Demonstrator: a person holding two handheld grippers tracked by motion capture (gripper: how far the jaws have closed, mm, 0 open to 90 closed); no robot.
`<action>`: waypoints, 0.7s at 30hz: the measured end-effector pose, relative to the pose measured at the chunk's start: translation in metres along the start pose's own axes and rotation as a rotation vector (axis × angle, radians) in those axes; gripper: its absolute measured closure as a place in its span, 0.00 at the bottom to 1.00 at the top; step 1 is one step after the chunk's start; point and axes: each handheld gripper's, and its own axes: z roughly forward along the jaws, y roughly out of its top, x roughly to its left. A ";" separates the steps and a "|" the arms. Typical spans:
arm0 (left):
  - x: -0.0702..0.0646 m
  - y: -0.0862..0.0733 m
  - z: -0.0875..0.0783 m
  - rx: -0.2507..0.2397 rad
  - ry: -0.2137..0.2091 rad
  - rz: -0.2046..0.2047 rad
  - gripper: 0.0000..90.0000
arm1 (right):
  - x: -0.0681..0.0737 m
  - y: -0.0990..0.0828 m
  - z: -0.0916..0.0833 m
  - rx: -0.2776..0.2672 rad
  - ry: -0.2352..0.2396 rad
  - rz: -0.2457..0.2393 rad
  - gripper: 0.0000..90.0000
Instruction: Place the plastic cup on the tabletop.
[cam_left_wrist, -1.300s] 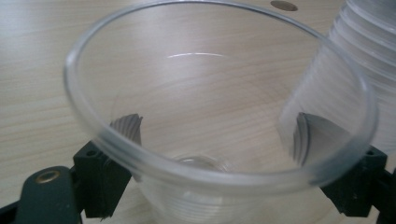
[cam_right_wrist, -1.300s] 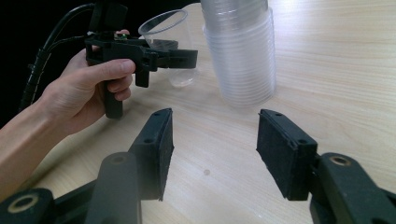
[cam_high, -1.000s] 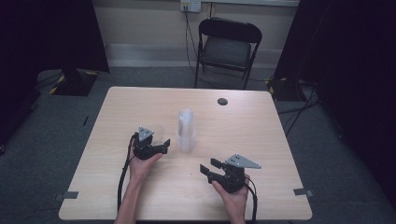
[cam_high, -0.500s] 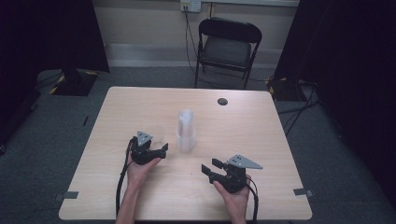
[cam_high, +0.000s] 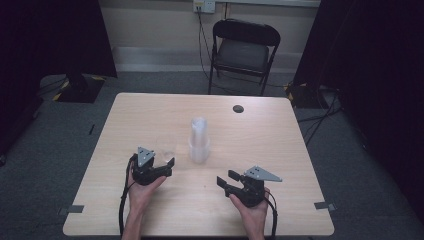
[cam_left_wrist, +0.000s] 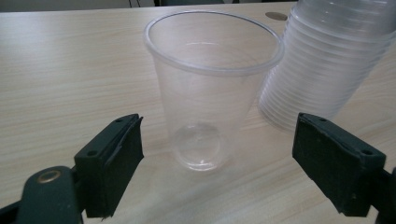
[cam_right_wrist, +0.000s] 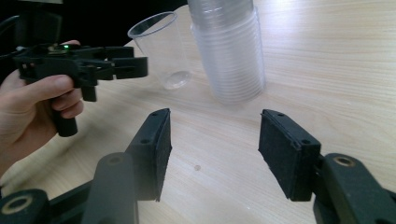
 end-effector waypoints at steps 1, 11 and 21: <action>-0.001 0.000 -0.004 -0.009 0.001 0.009 0.18 | 0.000 0.000 0.000 0.000 -0.001 0.002 0.50; -0.008 -0.014 -0.038 -0.047 -0.039 0.002 0.17 | -0.003 -0.006 -0.001 0.007 -0.010 0.007 0.49; -0.012 -0.033 -0.065 -0.046 -0.059 -0.009 0.17 | -0.006 -0.013 -0.005 -0.003 -0.018 -0.002 0.48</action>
